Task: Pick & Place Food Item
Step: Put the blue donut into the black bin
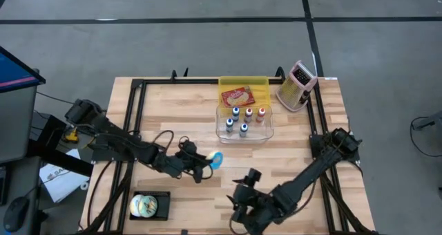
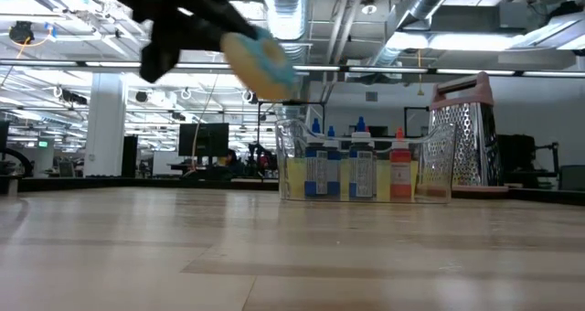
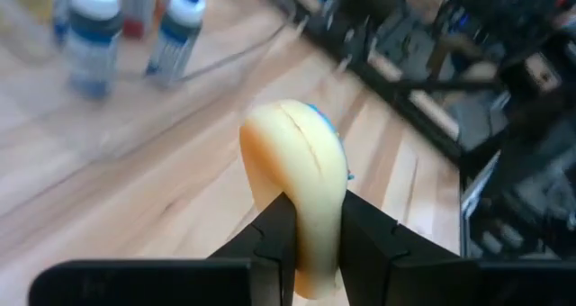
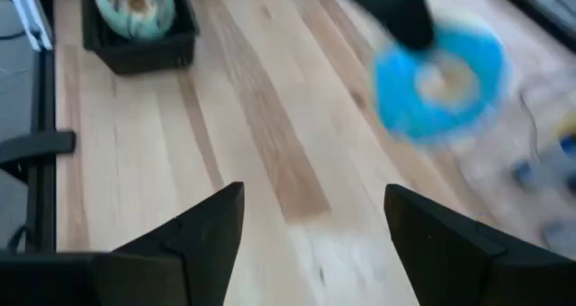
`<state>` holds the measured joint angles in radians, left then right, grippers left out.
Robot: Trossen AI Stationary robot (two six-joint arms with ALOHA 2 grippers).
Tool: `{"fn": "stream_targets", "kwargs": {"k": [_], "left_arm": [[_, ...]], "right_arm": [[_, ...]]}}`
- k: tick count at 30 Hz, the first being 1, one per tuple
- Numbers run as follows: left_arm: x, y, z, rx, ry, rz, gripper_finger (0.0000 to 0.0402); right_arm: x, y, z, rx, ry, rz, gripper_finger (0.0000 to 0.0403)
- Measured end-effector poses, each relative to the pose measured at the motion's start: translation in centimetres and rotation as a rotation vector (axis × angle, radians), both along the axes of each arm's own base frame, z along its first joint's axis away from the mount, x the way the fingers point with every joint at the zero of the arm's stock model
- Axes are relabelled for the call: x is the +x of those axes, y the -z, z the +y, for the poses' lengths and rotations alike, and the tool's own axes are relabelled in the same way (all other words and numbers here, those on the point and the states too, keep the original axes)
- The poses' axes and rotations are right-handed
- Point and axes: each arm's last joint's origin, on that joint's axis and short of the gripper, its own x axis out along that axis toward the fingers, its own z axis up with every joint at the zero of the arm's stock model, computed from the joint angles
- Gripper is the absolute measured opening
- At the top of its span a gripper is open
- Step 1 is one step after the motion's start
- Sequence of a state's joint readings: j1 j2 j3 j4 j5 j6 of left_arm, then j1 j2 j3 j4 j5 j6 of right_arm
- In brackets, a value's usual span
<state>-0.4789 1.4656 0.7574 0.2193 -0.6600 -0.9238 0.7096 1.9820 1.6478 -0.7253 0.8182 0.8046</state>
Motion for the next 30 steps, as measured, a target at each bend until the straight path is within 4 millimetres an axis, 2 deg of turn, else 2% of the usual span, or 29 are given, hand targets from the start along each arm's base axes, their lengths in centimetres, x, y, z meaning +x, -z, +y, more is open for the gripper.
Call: {"fn": "stream_targets", "kwargs": {"k": [4, 9, 15, 23, 30], "left_arm": [[-2.5, -1.5, 0.7, -0.061, 0.057, 0.108, 0.0060], [-6.6, -3.4, 1.1, -0.201, 0.103, 0.223, 0.0060], [-10.9, -4.1, -0.7, -0.387, 0.104, 0.278, 0.0060], [-14.4, -3.3, -3.7, -0.566, 0.076, 0.346, 0.0053], [-16.3, -2.4, -5.7, -0.721, 0.053, 0.450, 0.0045]], "right_arm": [[-2.5, 0.5, 1.0, 0.013, 0.075, 0.028, 0.0260], [-5.4, 0.8, 2.4, 0.036, 0.147, 0.006, 0.0260], [-7.9, 0.8, 3.6, 0.070, 0.197, -0.050, 0.0260], [-8.5, 0.9, 3.9, 0.085, 0.213, -0.062, 0.0260], [-8.5, 0.9, 3.9, 0.092, 0.213, -0.064, 0.0260]]}}
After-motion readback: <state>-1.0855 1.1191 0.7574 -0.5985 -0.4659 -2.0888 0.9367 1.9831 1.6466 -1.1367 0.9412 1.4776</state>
